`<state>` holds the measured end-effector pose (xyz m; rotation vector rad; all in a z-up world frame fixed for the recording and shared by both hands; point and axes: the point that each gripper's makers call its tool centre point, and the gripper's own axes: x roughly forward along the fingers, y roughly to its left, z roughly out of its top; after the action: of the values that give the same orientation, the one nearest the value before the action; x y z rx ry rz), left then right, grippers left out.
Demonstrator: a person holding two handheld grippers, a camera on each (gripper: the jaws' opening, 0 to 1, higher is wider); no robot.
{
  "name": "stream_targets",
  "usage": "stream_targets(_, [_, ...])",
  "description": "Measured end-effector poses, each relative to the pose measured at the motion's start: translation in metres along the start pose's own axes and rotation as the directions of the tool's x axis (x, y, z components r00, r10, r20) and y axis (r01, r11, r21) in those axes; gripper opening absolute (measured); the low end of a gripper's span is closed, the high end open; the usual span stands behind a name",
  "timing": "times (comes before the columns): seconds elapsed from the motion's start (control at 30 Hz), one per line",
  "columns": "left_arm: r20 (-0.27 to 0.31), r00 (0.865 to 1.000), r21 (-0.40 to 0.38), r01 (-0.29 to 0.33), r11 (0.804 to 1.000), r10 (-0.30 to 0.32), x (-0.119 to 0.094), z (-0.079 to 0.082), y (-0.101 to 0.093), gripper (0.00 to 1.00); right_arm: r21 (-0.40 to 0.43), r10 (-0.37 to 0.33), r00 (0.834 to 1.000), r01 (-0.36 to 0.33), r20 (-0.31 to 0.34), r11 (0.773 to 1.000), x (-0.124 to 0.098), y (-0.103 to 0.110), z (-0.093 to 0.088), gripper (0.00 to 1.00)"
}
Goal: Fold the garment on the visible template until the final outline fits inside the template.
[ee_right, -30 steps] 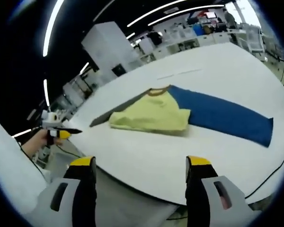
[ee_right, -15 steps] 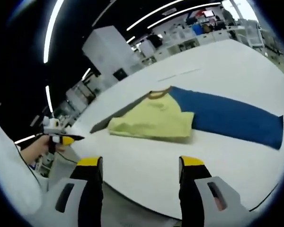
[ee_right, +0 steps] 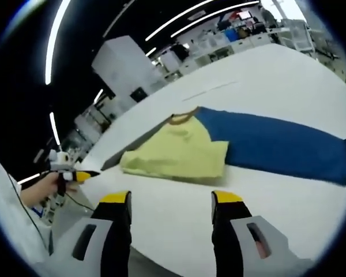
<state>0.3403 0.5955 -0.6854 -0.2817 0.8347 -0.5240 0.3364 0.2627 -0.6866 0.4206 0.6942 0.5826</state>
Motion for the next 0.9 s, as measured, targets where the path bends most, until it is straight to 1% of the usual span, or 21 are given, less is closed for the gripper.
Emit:
stream_targets(0.1, [0.002, 1.000, -0.003, -0.006, 1.000, 0.006, 0.005, 0.003, 0.005, 0.54, 0.007, -0.005, 1.000, 0.005, -0.003, 1.000, 0.004, -0.003, 0.000, 0.53])
stream_targets(0.27, [0.020, 0.999, -0.006, -0.027, 1.000, 0.027, 0.013, 0.009, 0.014, 0.46, 0.028, -0.008, 1.000, 0.008, -0.007, 1.000, 0.009, -0.006, -0.001, 0.50])
stream_targets(0.37, [0.024, 0.999, -0.010, -0.034, 0.999, 0.034, 0.018, 0.012, 0.018, 0.45, 0.030, -0.013, 1.000, 0.013, -0.013, 0.999, 0.012, -0.009, -0.002, 0.50])
stream_targets(0.63, [0.019, 0.999, -0.011, -0.051, 0.999, 0.051, 0.033, 0.015, 0.031, 0.38, 0.047, -0.032, 0.999, 0.032, -0.013, 0.998, 0.018, -0.020, -0.002, 0.45])
stream_targets(0.73, [0.012, 0.998, -0.014, -0.058, 0.998, 0.059, 0.040, 0.017, 0.037, 0.37, 0.052, -0.034, 0.999, 0.035, -0.018, 0.998, 0.019, -0.022, -0.003, 0.46])
stream_targets(0.9, [0.024, 0.997, -0.016, -0.068, 0.998, 0.069, 0.049, 0.023, 0.044, 0.32, 0.044, -0.041, 0.998, 0.043, -0.037, 0.998, 0.023, -0.027, -0.006, 0.45])
